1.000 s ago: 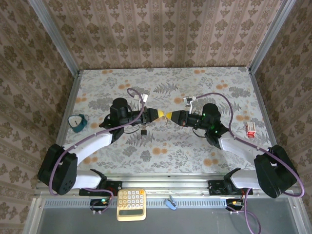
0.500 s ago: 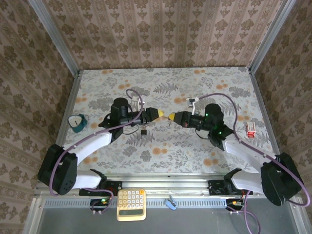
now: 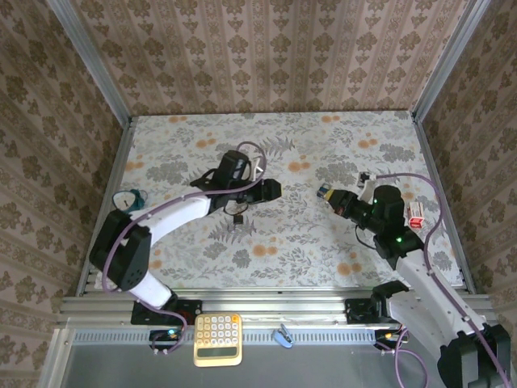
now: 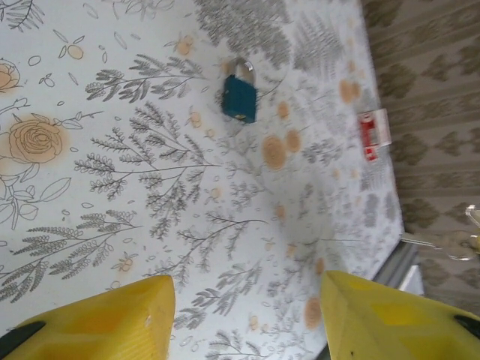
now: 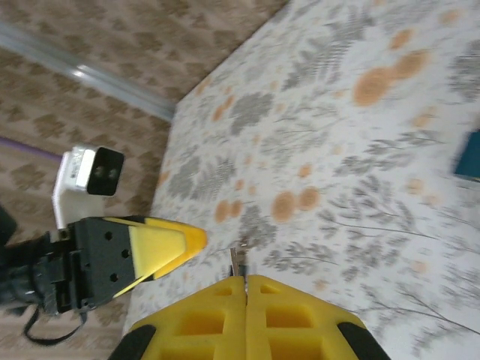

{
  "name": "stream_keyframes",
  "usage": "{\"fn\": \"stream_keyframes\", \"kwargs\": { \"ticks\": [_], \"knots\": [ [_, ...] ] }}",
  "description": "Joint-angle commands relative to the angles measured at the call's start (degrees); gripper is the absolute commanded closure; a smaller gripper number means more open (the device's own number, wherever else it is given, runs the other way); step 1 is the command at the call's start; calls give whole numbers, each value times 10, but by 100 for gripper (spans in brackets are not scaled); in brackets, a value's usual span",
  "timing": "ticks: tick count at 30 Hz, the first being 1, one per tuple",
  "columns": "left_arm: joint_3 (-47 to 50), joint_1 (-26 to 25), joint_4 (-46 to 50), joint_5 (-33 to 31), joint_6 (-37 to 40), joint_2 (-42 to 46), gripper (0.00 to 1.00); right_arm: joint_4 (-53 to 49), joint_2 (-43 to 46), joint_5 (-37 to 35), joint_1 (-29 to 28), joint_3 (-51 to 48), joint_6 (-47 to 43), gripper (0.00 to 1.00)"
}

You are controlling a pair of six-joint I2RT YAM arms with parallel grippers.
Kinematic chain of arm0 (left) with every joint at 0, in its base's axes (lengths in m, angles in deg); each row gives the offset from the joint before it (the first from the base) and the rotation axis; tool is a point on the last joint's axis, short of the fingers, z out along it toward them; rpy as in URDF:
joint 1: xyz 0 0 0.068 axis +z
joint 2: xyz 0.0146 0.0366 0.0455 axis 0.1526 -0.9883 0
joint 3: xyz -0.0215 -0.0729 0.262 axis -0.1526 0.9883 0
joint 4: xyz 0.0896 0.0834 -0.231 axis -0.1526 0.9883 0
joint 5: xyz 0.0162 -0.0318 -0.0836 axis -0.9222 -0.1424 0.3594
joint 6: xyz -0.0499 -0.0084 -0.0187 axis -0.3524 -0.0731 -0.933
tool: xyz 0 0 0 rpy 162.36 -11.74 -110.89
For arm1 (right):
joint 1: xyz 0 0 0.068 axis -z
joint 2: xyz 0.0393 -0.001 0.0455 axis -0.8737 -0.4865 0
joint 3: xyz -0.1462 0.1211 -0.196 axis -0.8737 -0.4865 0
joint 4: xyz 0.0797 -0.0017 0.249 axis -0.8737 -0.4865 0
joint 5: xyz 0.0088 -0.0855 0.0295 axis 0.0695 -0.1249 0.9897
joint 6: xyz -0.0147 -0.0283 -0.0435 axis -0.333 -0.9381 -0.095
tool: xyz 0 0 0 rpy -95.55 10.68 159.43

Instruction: Unlock with the key

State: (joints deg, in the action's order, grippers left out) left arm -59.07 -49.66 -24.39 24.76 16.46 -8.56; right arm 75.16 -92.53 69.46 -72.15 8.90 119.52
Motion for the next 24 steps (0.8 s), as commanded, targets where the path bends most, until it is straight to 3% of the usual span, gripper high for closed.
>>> {"fn": "stream_keyframes", "kwargs": {
  "ticks": [1,5,8,13,17,19,24],
  "knots": [
    [-71,-27,80,-66,50,-43,43,-94,39,-57,24,-7,-15,100],
    [-161,-53,125,-105,76,-120,34,-144,78,-76,59,-11,-7,100],
    [-237,-65,165,-117,88,-181,33,-177,101,-85,85,-15,-6,100],
    [-352,-85,206,-132,108,-270,32,-189,124,-67,120,-32,1,100],
    [-448,-106,249,-175,126,-342,29,-194,131,-56,138,-44,1,100],
    [-487,-114,264,-196,133,-372,22,-193,134,-51,146,-49,0,100],
    [-577,-129,298,-246,153,-440,22,-194,140,-41,161,-61,-2,100]
  ]
}}
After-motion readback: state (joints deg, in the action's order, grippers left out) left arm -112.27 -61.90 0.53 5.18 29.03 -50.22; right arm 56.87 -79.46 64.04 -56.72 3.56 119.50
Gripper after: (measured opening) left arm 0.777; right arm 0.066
